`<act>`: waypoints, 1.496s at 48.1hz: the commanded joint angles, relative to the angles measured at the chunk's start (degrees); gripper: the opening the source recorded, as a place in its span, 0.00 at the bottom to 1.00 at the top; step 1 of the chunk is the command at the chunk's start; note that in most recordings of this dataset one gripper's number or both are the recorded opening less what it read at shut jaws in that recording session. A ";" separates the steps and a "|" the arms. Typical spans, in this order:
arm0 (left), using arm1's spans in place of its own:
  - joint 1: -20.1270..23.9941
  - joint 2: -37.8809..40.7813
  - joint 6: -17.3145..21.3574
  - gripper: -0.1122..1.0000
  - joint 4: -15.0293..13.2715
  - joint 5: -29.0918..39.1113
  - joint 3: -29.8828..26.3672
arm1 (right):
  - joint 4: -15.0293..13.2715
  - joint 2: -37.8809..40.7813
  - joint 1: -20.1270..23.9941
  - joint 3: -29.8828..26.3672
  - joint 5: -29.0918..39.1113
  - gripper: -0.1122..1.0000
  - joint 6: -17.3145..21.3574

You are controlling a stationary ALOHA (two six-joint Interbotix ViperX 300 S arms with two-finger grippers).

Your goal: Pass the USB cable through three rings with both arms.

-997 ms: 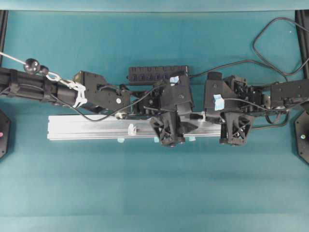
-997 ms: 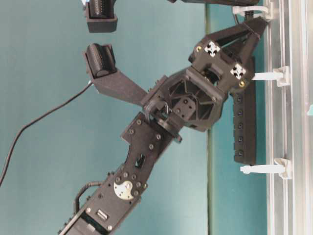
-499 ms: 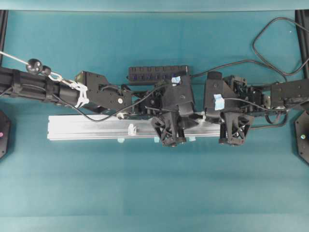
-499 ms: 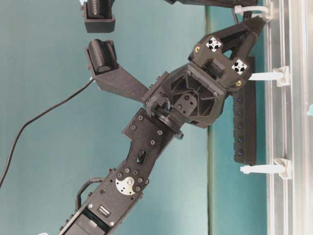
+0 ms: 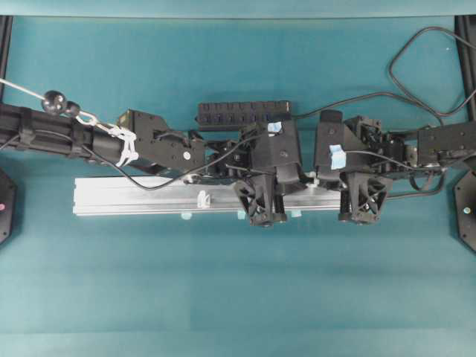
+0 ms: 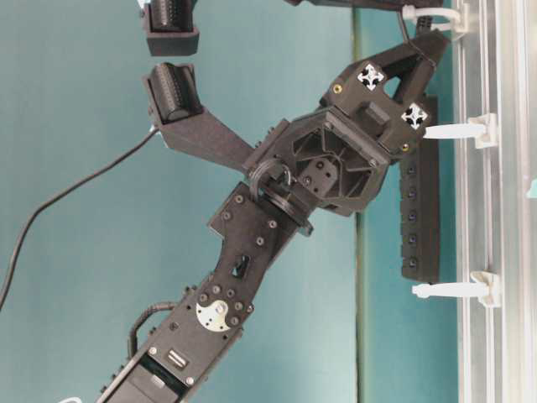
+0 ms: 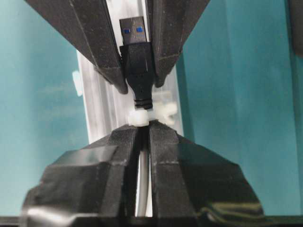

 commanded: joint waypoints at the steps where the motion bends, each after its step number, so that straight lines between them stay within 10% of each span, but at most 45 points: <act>1: 0.26 -1.49 0.09 0.29 0.09 0.44 -0.97 | 0.18 -0.79 0.09 -0.09 0.79 0.04 1.32; 15: 0.62 -3.16 0.26 0.29 0.09 2.90 0.18 | 0.18 -2.37 0.09 1.67 1.14 0.15 2.29; 30: 0.70 -6.94 0.26 0.29 0.09 4.92 4.22 | -0.62 -8.44 -1.23 2.20 2.02 0.56 2.37; 72: 0.79 -14.33 6.24 0.29 0.18 5.27 3.43 | -0.97 -7.12 -0.18 -5.27 -1.14 0.53 2.29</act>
